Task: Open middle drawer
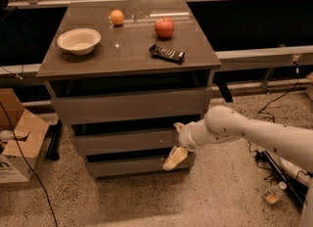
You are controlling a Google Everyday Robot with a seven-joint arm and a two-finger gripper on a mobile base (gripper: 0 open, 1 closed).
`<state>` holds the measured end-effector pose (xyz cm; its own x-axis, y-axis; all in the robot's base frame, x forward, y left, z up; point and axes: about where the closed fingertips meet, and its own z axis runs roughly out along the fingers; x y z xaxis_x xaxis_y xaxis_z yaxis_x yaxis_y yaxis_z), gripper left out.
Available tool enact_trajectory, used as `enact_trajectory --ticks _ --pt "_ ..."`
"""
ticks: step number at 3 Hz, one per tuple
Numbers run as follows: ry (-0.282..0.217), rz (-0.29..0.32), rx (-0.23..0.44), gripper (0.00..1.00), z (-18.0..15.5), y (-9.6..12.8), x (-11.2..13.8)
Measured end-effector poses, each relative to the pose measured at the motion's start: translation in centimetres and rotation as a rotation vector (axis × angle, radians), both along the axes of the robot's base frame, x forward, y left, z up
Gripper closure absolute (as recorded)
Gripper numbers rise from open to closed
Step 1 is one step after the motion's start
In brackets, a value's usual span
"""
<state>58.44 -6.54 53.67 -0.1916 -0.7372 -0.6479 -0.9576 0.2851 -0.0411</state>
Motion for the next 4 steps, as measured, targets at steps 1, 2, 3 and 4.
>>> enact_trajectory --ticks 1,2,3,4 --pt "-0.039 0.013 0.019 0.0 -1.7 0.7 3.6" --pt "-0.014 0.011 0.038 0.0 -5.8 0.8 6.8" --pt "0.014 0.027 0.054 0.0 -8.5 1.4 8.9" --pt "0.066 0.06 0.048 0.19 -11.5 2.4 10.5"
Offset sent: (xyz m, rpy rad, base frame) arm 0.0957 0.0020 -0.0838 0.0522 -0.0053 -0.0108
